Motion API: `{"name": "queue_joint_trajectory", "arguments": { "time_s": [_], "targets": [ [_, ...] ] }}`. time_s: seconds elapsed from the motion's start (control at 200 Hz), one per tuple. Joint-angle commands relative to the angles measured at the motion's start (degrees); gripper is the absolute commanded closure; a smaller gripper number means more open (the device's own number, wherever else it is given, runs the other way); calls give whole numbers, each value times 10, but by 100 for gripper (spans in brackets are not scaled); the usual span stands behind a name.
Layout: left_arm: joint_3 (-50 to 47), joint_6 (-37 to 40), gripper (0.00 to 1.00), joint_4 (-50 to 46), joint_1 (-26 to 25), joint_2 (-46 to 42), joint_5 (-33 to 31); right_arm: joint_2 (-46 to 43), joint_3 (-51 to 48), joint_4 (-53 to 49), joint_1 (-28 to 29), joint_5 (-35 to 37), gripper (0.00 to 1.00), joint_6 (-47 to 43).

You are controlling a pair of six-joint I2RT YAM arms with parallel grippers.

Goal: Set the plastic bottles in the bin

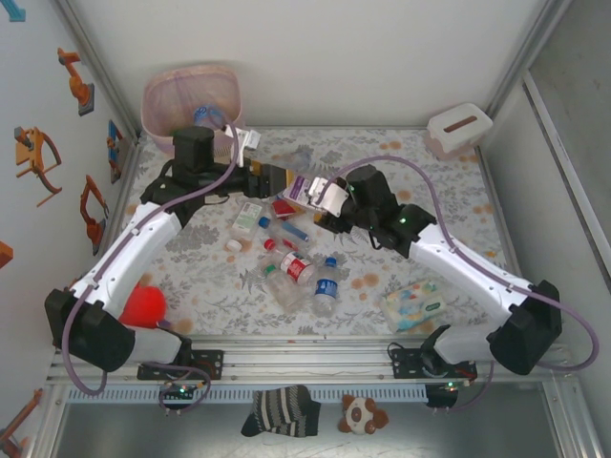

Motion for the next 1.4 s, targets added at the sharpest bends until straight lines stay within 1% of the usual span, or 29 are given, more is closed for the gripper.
{"name": "queue_joint_trajectory", "arguments": {
  "time_s": [0.0, 0.1, 0.21, 0.34, 0.441, 0.591, 0.716, 0.791, 0.861, 0.986, 1.087, 1.157, 1.247, 1.392],
  "targets": [
    [29, 47, 13, -61, -5, 14, 32, -22, -7, 22, 18, -5, 55, -72],
    [52, 80, 13, -112, -6, 22, 52, -35, -9, 9, 32, -4, 56, -117],
    [83, 134, 14, -186, -7, 33, 80, -51, -9, -24, 54, 1, 56, -208],
    [129, 204, 15, -288, -14, 47, 90, -67, -8, -51, 81, 33, 58, -309],
    [161, 253, 16, -356, -25, 60, 93, -71, 1, -68, 101, 66, 60, -371],
    [193, 319, 16, -443, -52, 80, 88, -75, 19, -80, 128, 110, 63, -432],
    [213, 357, 16, -497, -84, 99, 57, -85, 29, -77, 150, 125, 63, -467],
    [224, 368, 17, -518, -99, 110, 30, -90, 32, -75, 161, 128, 63, -483],
    [233, 368, 21, -527, -108, 119, 3, -91, 36, -75, 170, 136, 63, -495],
    [242, 371, 27, -538, -113, 131, -21, -93, 39, -77, 183, 148, 63, -505],
    [252, 378, 34, -550, -115, 141, -22, -93, 39, -79, 189, 157, 63, -510],
    [258, 382, 42, -555, -118, 145, -22, -92, 40, -81, 192, 162, 63, -511],
    [264, 386, 50, -558, -120, 148, -22, -92, 40, -85, 193, 164, 63, -511],
    [269, 389, 57, -558, -119, 152, -25, -93, 39, -89, 195, 166, 63, -509]
  ]
}}
